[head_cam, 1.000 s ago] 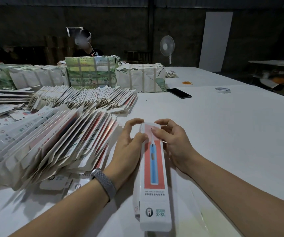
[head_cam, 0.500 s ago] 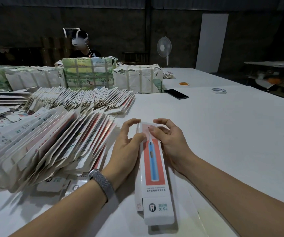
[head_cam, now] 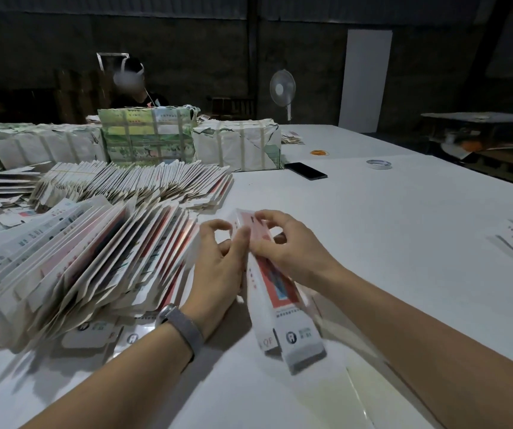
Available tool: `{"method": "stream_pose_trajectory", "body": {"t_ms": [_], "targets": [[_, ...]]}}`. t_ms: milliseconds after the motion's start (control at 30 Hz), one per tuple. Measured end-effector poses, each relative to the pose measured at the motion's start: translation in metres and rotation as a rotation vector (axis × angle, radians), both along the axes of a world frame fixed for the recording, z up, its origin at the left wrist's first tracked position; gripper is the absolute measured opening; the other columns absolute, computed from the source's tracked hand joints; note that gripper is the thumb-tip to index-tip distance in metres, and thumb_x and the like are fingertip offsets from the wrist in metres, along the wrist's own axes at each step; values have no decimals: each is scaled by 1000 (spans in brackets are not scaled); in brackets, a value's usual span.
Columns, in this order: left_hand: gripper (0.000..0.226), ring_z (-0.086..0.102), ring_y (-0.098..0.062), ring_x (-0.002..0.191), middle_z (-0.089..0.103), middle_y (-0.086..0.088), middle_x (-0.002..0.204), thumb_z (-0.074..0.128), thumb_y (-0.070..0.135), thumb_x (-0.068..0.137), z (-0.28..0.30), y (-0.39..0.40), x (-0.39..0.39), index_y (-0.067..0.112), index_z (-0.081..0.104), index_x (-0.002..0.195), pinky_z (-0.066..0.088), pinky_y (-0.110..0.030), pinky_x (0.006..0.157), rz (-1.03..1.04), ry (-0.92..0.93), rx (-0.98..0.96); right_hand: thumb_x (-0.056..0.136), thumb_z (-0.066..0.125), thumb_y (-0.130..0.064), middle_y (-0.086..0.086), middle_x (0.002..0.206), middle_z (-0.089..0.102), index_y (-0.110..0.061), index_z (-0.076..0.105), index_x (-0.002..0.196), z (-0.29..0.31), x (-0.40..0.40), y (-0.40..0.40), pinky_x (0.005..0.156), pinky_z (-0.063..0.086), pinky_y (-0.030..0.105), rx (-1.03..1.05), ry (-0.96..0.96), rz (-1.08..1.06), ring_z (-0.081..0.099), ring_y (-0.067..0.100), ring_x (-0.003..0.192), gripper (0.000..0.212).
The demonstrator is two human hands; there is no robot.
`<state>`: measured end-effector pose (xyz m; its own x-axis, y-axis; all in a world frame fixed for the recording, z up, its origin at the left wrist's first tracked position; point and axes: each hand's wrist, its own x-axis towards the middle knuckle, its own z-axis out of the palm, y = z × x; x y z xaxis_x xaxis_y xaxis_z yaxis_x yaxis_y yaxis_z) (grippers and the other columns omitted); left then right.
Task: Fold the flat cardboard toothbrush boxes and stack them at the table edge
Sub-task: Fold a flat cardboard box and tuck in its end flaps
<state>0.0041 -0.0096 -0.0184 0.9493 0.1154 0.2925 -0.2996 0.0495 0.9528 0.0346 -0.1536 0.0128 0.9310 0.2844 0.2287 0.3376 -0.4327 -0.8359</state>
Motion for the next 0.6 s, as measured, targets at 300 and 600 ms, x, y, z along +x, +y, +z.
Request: {"method": "stream_pose_trajectory", "body": {"t_ms": [300,600], "targets": [[33,65,-7,68,71,3,85,49,15,105,-9,-1,6,45,59,95,45,-18,45,-42,-6,219,82,68,-30,-12,106,57,-38,51,139,28,4,-73,79,48,25,-457,-92,-144,56,14,97,60],[35,45,-13,44,63,-10,63,51,7,101,-19,0,11,38,64,93,36,-24,39,-152,-39,283,79,54,-28,-6,112,52,-40,49,112,18,-11,-265,87,44,38,-1017,134,-652,47,28,118,35]]}}
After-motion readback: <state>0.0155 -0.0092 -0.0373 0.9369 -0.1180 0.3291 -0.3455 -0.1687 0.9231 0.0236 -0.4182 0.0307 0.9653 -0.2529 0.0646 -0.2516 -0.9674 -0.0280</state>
